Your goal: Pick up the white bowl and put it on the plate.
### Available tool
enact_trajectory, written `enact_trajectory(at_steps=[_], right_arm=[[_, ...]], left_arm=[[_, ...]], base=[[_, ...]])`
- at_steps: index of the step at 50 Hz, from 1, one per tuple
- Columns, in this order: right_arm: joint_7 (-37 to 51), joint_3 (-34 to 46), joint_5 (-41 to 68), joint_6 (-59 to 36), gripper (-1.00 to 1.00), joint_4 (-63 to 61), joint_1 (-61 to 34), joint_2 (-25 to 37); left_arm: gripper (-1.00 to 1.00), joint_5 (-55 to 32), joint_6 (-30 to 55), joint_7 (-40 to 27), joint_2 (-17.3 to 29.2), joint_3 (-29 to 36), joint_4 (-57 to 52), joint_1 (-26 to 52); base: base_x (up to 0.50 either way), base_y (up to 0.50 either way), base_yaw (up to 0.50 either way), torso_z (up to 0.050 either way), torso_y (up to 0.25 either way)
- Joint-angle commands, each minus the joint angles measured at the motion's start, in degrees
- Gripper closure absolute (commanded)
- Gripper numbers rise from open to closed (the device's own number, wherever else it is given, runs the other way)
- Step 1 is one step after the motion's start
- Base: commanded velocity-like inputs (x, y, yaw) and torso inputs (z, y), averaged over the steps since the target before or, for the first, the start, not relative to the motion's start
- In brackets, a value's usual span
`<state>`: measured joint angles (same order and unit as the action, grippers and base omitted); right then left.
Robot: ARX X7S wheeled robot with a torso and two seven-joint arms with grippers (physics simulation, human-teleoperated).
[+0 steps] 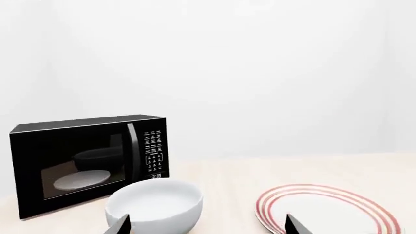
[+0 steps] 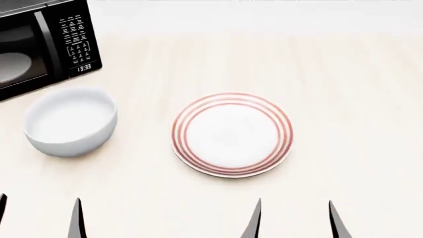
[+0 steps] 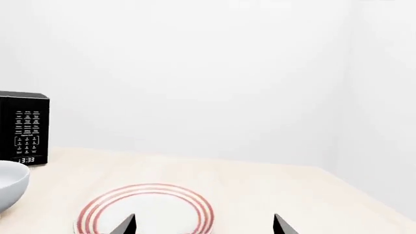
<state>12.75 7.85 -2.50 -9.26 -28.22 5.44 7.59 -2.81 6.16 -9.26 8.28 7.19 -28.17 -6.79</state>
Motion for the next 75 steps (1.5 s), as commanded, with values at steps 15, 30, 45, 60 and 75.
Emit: enact_trajectory(at_steps=[15, 30, 45, 60, 75], right_arm=[[2.1, 1.3, -0.1, 0.4, -1.0, -0.2, 0.0, 1.4], [3.1, 2.2, -0.5, 0.5, -1.0, 0.3, -0.2, 2.0], [3.8, 3.0, -0.5, 0.6, -1.0, 1.1, -0.4, 2.6], [4.6, 4.1, -1.2, 0.5, -1.0, 1.5, -0.5, 3.1], [5.2, 4.4, -0.8, 0.0, -1.0, 1.2, -0.6, 3.6]], left_arm=[[-1.0, 0.1, -0.4, -1.8, 1.3, 1.1, -0.1, 0.1], [-1.0, -0.1, -0.1, -2.7, 2.0, 1.5, -0.1, 0.3], [-1.0, 1.0, 14.9, -4.0, 3.6, 1.7, -12.2, 3.4], [-1.0, -3.8, 55.0, 1.5, 6.2, -8.0, -28.1, 30.4], [-1.0, -7.6, 70.5, 5.2, 6.9, -18.7, -9.6, 49.7]], base=[[0.5, 0.0, 0.0, 0.0, 0.0], [0.29, 0.0, 0.0, 0.0, 0.0], [0.0, 0.0, 0.0, 0.0, 0.0], [0.0, 0.0, 0.0, 0.0, 0.0], [0.0, 0.0, 0.0, 0.0, 0.0]])
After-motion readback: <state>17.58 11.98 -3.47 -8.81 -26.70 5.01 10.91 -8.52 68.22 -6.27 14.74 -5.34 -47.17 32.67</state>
